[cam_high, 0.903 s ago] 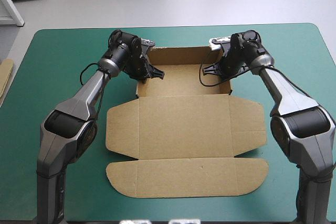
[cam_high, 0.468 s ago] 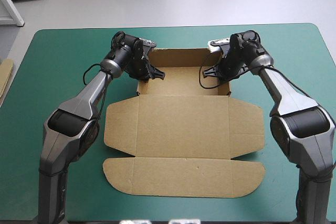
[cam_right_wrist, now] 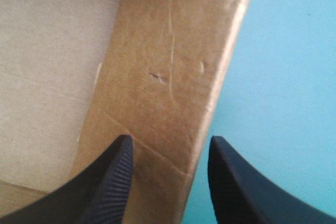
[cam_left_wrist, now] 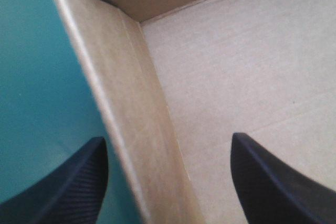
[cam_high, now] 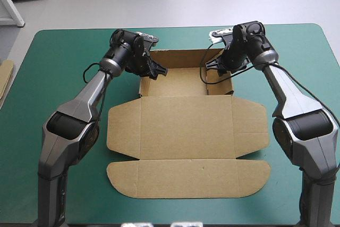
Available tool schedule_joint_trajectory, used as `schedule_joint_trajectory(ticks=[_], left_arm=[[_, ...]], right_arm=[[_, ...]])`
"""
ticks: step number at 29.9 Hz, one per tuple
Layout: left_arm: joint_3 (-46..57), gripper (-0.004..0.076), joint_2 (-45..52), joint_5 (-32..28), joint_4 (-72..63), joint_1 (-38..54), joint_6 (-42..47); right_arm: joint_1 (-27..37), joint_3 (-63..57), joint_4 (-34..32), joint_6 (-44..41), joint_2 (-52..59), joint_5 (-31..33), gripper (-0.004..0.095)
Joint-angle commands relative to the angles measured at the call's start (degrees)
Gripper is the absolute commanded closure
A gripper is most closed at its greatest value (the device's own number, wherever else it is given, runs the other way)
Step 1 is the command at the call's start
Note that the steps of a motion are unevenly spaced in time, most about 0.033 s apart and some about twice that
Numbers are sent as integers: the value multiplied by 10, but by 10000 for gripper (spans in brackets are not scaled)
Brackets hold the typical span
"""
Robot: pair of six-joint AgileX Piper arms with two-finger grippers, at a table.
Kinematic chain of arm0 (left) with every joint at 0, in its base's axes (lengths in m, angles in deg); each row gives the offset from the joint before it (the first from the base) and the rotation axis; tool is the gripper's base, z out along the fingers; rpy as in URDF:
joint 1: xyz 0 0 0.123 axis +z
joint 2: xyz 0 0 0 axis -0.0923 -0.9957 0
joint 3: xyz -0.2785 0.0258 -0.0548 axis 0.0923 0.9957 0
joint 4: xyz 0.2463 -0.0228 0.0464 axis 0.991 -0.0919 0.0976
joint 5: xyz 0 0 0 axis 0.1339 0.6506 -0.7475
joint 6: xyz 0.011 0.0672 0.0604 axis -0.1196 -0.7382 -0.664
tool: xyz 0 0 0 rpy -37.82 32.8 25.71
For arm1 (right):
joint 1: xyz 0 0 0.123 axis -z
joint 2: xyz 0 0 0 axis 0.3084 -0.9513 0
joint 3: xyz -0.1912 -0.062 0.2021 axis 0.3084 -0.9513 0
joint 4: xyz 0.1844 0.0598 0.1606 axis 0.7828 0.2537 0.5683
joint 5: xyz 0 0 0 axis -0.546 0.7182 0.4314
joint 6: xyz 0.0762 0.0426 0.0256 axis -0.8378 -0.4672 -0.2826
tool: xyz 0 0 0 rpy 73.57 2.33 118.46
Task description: Fold the box
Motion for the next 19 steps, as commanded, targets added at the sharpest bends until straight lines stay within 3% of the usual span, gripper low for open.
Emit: schedule_joint_trajectory(ticks=[1,19], left_arm=[[-20,237,59,-13,-5,-5,-1],[-13,248,232,54,-5,-5,-52]], right_arm=[[0,19,-11,0,36,9,474],[0,16,-12,0,151,-10,476]])
